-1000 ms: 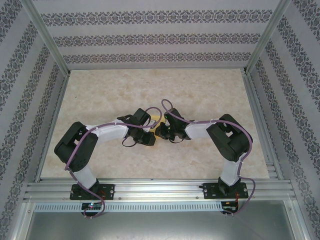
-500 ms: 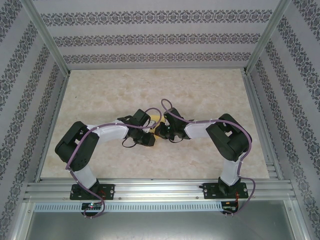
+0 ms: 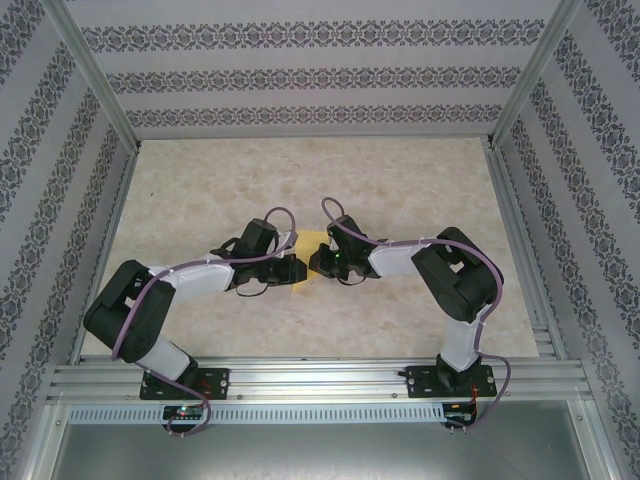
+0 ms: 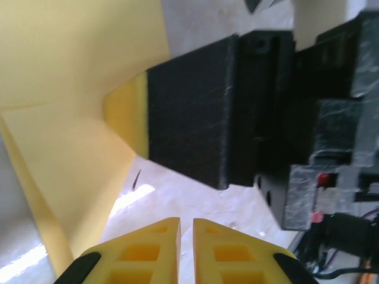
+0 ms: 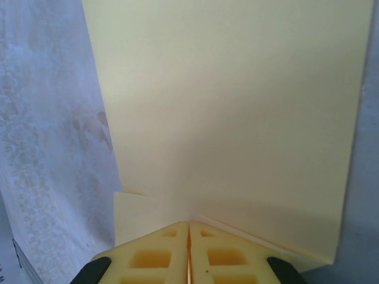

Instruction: Fold a paper plane with a square sheet of paper (pick it up from the middle)

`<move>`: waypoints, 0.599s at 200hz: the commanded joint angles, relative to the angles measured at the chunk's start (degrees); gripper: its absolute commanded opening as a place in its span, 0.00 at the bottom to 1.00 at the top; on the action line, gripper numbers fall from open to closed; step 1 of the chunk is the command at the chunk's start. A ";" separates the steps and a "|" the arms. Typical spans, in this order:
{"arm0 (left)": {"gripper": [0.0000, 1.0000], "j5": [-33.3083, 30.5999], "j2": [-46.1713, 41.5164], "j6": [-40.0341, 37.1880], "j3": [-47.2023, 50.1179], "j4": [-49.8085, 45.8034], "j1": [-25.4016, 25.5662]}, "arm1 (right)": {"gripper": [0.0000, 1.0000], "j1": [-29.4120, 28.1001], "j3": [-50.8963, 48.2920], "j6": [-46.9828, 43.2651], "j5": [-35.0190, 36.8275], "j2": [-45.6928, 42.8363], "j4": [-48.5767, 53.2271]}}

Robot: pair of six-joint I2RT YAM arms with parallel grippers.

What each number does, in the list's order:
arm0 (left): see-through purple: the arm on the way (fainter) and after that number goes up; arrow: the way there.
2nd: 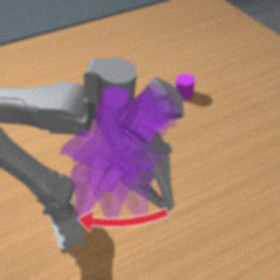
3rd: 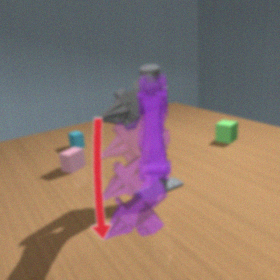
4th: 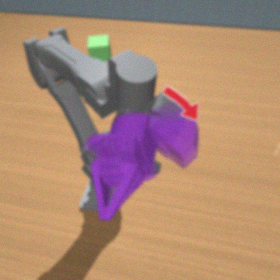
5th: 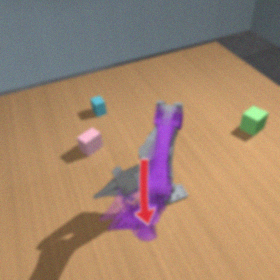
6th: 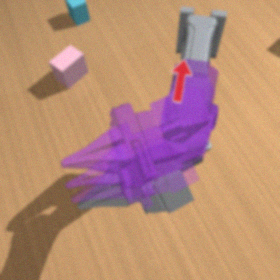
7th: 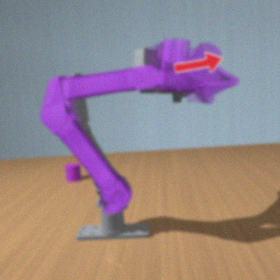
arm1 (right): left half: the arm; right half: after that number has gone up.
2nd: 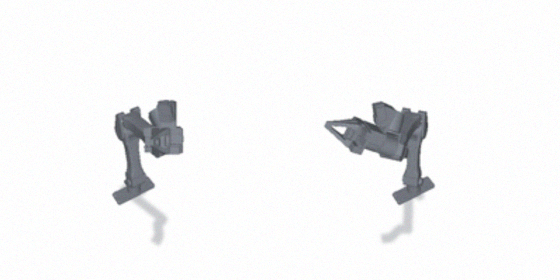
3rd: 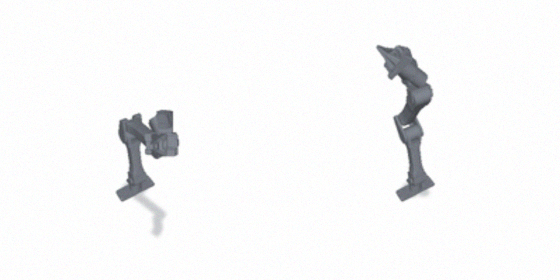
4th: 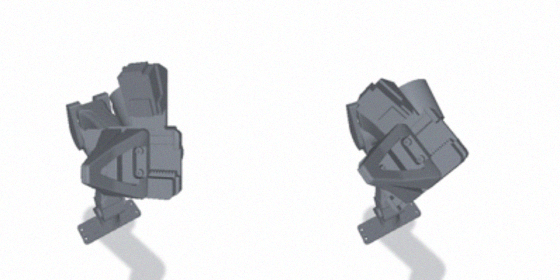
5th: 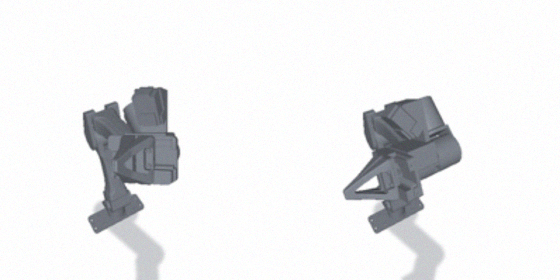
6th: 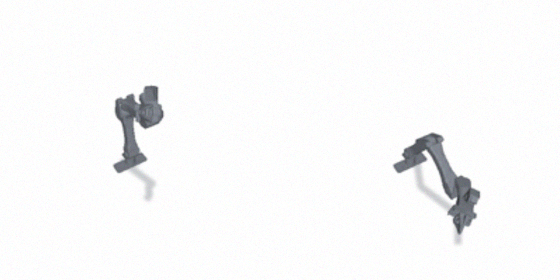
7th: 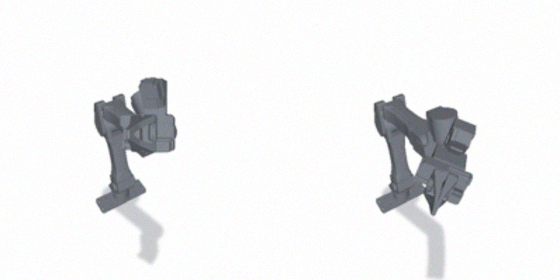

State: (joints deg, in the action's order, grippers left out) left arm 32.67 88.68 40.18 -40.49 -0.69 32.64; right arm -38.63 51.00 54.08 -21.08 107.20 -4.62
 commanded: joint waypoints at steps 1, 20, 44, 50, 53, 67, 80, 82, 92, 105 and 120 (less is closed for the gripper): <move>0.13 -1.36 -0.43 6.55 1.94 6.59 -0.20 | 0.10 -0.17 -0.82 -0.80 3.15 2.75 4.18; 0.13 -0.95 0.83 7.72 2.43 7.92 -0.14 | 0.10 -0.13 -0.91 -0.74 3.15 2.67 4.27; 0.13 0.15 3.60 7.63 1.75 8.05 0.31 | 0.09 -0.13 -0.94 -0.76 3.17 2.65 4.27; 0.13 0.25 4.13 7.71 1.63 8.24 0.51 | 0.10 -0.17 -0.91 -0.76 3.15 2.65 4.27; 0.13 0.29 4.36 7.72 1.64 8.36 0.54 | 0.10 -0.11 -0.99 -0.74 3.16 2.66 4.27; 0.13 0.22 5.15 7.55 1.27 8.27 0.75 | 0.09 -0.13 -1.12 -0.79 3.15 2.58 4.27; 0.13 -0.34 5.77 7.33 1.05 7.73 0.76 | 0.09 -0.15 -1.10 -0.86 3.24 2.38 4.53; 0.13 -0.44 5.86 7.29 1.03 7.61 0.78 | 0.09 -0.18 -1.13 -0.83 3.24 2.38 4.53; 0.13 -1.24 6.19 6.99 0.99 6.89 0.80 | 0.09 -0.13 -1.08 -0.90 3.27 2.40 4.63; 0.13 -2.60 6.41 6.12 0.78 5.45 0.77 | 0.09 -0.18 -0.99 -0.93 3.24 2.40 4.78; 0.12 -4.49 6.33 4.99 0.59 3.63 0.76 | 0.10 -0.14 -0.95 -1.06 3.24 2.48 4.88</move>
State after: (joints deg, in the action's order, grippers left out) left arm 31.18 94.41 46.81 -38.44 4.60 32.80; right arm -38.63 51.00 54.08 -21.08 107.20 -4.60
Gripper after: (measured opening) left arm 0.126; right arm 0.095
